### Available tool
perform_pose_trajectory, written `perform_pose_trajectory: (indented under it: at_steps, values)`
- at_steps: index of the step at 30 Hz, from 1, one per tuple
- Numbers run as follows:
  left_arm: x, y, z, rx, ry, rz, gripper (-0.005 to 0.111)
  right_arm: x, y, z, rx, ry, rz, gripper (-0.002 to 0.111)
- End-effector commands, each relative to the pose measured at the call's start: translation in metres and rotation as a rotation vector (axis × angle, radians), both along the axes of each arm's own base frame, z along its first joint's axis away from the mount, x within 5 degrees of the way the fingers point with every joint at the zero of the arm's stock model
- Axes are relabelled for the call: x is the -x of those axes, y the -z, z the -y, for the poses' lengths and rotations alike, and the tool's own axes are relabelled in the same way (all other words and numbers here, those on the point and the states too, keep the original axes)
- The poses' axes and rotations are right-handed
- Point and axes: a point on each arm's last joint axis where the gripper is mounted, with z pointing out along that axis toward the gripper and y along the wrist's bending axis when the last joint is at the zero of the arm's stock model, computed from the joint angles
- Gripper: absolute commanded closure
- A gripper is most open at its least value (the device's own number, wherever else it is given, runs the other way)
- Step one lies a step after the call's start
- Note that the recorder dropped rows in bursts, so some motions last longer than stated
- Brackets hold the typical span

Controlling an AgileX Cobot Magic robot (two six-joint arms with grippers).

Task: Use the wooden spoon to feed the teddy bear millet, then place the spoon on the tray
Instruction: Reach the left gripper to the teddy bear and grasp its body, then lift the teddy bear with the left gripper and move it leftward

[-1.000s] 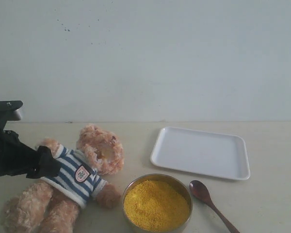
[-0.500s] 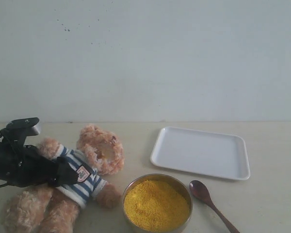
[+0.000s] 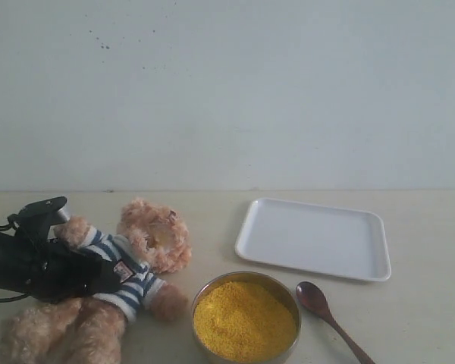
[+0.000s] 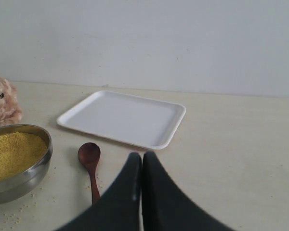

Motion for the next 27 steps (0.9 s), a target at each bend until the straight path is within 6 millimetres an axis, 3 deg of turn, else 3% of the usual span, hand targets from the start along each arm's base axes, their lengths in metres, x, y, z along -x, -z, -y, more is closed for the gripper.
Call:
perform_pose_trajectory:
  at_steps: [1, 3, 8, 14, 18, 21, 23, 27]
  values:
    - [0.003, 0.002, -0.002, -0.022, -0.009, -0.059, 0.088, 0.000, -0.001, 0.000, 0.000, 0.007, 0.013, 0.108]
    - [0.007, -0.003, -0.002, -0.041, 0.014, -0.076, 0.102, 0.000, -0.001, 0.000, 0.000, 0.007, 0.013, 0.108]
    - [0.016, -0.023, -0.008, -0.096, 0.016, -0.076, 0.103, 0.000, -0.001, 0.000, 0.000, 0.007, 0.013, 0.108]
    - [0.048, -0.058, -0.021, -0.061, 0.006, -0.027, 0.103, 0.000, -0.001, 0.000, 0.000, 0.007, 0.013, 0.108]
    - [0.077, -0.074, -0.030, -0.026, 0.002, -0.017, 0.103, 0.000, -0.001, 0.000, 0.000, 0.007, 0.013, 0.108]
    - [0.116, -0.092, -0.038, 0.038, 0.003, -0.001, 0.103, 0.000, -0.001, 0.000, 0.000, 0.007, 0.013, 0.108]
    - [0.138, -0.106, -0.039, 0.092, 0.029, 0.041, 0.103, 0.000, -0.001, 0.000, 0.000, 0.007, 0.013, 0.108]
    - [0.175, -0.115, -0.032, 0.169, 0.071, 0.075, 0.103, 0.000, -0.001, 0.000, 0.000, 0.007, 0.013, 0.108]
